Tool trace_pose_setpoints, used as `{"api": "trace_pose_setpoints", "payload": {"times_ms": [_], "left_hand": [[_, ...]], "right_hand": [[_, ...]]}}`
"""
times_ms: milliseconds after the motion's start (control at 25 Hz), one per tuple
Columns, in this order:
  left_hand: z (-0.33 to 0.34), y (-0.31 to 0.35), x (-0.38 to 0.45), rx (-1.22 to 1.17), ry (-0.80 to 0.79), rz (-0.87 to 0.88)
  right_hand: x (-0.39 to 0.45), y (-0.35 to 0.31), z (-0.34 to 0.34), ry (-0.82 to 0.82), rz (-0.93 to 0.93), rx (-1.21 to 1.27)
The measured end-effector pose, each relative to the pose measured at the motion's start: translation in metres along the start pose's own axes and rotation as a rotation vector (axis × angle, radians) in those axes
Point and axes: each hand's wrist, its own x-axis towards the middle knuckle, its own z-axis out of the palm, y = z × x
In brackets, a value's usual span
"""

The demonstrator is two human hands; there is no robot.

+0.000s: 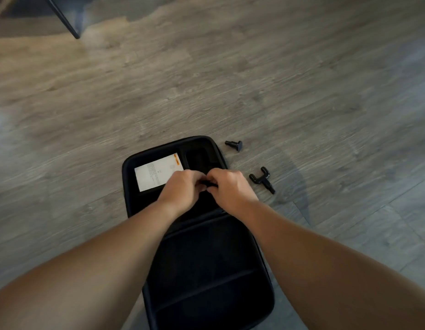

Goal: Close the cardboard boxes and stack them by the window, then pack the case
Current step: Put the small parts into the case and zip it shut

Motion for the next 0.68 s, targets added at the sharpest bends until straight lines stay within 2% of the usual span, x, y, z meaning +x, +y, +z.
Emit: {"api": "trace_pose_setpoints", "payload": {"times_ms": [120,200,320,400,520,680], "left_hand": [[-0.013,-0.031,-0.013,0.04,0.006,-0.172],[-0.014,-0.045,-0.023,0.127,0.016,-0.278],[-0.015,-0.05,-0.027,0.19,0.029,-0.333],[-0.014,-0.036,-0.018,0.177,0.073,-0.269],[0.0,0.002,0.008,0.172,0.14,-0.045],[0.039,0.053,0.042,0.261,0.123,0.234]], "right_hand": [[0.012,-0.019,0.021,-0.098,-0.029,-0.009],[0.015,-0.019,0.028,-0.145,0.022,-0.055],[0.009,-0.004,0.021,-0.114,0.069,-0.066],[0.006,0.008,0.01,-0.016,0.046,-0.06],[-0.001,0.034,-0.014,0.114,0.089,-0.096],[-0.022,0.086,-0.052,0.152,0.487,-0.128]]}}
